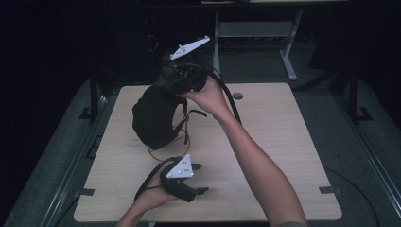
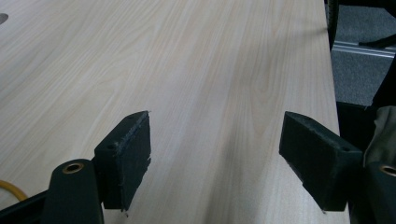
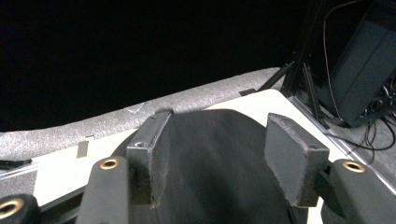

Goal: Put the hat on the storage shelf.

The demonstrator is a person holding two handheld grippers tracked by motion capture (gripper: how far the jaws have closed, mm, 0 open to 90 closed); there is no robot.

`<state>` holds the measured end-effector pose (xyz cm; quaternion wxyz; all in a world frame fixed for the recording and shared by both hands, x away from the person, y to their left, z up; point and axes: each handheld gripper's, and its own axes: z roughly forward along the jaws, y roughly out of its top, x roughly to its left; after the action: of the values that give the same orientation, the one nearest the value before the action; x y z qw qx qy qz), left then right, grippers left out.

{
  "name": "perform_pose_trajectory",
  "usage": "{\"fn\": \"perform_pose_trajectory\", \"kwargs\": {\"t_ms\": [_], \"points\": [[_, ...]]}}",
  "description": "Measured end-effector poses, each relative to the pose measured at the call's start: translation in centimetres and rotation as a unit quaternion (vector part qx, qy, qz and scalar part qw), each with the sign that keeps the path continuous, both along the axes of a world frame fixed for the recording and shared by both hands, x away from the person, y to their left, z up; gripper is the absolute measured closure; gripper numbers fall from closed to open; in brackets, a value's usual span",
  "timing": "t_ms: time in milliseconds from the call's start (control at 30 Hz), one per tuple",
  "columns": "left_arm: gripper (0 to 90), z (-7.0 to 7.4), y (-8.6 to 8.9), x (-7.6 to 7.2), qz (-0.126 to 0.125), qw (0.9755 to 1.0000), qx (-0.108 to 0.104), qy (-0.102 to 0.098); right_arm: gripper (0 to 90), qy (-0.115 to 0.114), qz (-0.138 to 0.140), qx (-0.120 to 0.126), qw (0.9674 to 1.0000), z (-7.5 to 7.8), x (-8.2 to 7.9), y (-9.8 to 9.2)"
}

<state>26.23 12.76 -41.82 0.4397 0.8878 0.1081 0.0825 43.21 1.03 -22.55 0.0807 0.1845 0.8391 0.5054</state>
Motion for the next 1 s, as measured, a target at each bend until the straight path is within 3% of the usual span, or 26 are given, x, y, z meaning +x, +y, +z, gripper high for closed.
{"fn": "perform_pose_trajectory", "kwargs": {"t_ms": [400,1000], "points": [[24.7,-0.1,0.0,0.0,0.002,1.0,0.001,-0.002,36.8,0.021,-0.015,0.012,0.9996,-1.6,-0.5,-3.8],[24.5,-0.4,-0.5,-0.1,0.0,1.0,0.001,0.001,34.3,0.034,-0.042,0.023,0.9983,-3.5,-1.7,-9.5]]}}
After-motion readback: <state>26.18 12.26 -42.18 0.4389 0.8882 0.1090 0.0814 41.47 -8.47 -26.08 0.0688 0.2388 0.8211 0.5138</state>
